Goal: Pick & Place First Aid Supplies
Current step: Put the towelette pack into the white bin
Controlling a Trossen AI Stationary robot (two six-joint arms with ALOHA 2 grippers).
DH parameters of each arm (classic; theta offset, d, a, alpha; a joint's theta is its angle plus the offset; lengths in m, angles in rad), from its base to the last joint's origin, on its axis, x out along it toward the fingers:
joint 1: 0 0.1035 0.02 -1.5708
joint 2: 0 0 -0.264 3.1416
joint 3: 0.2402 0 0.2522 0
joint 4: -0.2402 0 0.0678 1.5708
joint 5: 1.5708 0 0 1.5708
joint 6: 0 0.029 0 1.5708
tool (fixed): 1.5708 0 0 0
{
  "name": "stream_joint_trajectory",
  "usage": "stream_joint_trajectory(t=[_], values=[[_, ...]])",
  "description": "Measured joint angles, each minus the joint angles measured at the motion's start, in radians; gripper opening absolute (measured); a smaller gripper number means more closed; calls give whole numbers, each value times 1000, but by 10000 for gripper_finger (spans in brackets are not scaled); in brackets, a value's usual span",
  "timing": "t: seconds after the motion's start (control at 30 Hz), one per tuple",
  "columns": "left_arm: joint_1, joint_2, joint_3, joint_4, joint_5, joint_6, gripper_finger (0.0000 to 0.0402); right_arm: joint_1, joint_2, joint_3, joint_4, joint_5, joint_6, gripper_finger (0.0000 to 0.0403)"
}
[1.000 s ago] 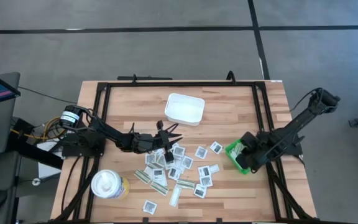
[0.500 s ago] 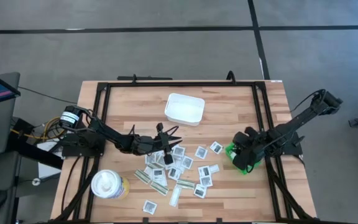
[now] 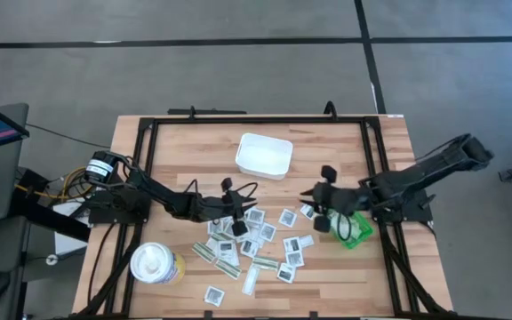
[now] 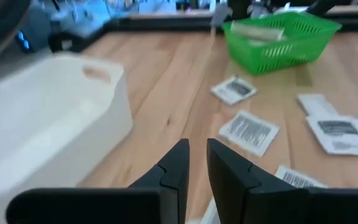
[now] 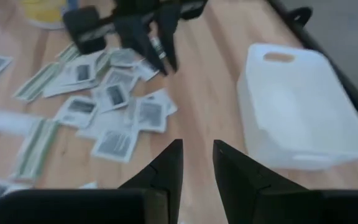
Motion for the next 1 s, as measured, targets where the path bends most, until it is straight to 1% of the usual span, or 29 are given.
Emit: stream_joint_trajectory(t=[0.07,0.13,0.27,0.43,0.5,0.57,0.67,0.8,1.0], values=[[2,0,0,-34,0,-50,57,-32,21,0,30,-5,-33,82],[3,0,0,-50,15,-82,59,-59,46,0,36,-40,-66,82],[2,0,0,-62,102,-125,70,-109,109,0,53,-158,-88,82],[3,0,0,-77,203,-194,87,-185,212,10,130,-285,-90,82],[2,0,0,-89,213,-226,94,-215,260,34,134,-356,-90,84],[3,0,0,-112,212,-254,100,-237,311,59,133,-396,-91,88],[14,0,0,-150,213,-297,108,-258,381,93,130,-425,-91,94],[29,19,0,-183,213,-350,114,-280,456,134,81,-452,-90,98],[35,67,0,-181,220,-411,112,-284,514,159,59,-454,-97,98]])
